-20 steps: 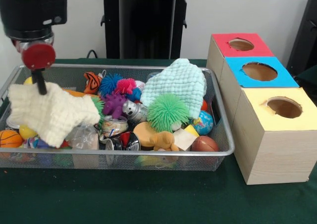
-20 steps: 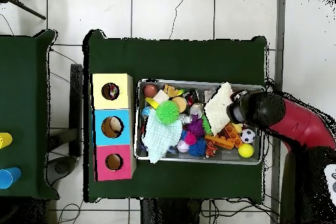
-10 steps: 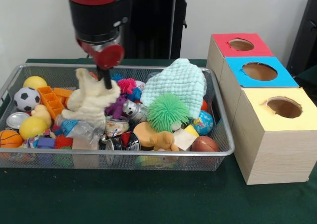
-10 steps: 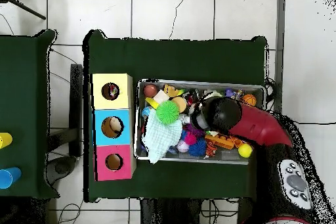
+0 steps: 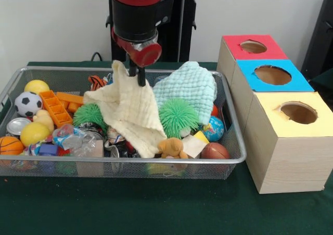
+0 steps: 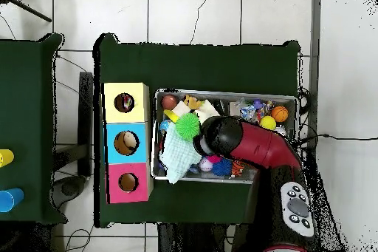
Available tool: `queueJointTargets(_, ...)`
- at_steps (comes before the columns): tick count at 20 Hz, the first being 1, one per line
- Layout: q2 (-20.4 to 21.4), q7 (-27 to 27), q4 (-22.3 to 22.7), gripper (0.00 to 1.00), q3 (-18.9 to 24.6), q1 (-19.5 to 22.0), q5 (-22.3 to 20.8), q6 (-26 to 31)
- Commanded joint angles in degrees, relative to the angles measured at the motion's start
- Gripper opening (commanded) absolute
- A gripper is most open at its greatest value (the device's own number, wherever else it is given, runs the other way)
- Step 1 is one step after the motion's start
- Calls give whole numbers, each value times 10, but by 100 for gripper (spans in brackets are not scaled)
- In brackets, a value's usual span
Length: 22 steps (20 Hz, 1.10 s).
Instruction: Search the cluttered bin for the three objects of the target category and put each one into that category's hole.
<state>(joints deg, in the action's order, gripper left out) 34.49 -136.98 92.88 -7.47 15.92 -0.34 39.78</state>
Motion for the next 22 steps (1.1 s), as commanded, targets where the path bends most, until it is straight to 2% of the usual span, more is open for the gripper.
queueJointTargets(1, -26, -104, 36, 100, -15, 26, 24, -35)
queueJointTargets(5, -27, -60, 33, 100, 0, 54, 13, -65)
queueJointTargets(7, -31, -65, 20, 100, -17, 44, -1, -56)
queueJointTargets(10, -34, -91, 16, 100, -27, 37, 9, -64)
queueJointTargets(12, -22, -76, 5, 100, -15, 51, 27, -14)
queueJointTargets(15, 5, -26, -46, 100, 7, 85, 40, 118)
queueJointTargets(17, 14, 5, -85, 100, 15, 102, 32, 172)
queueJointTargets(19, 19, 29, -114, 100, 27, 119, 27, 204)
queueJointTargets(22, 8, 53, -157, 100, 37, 136, 11, 199)
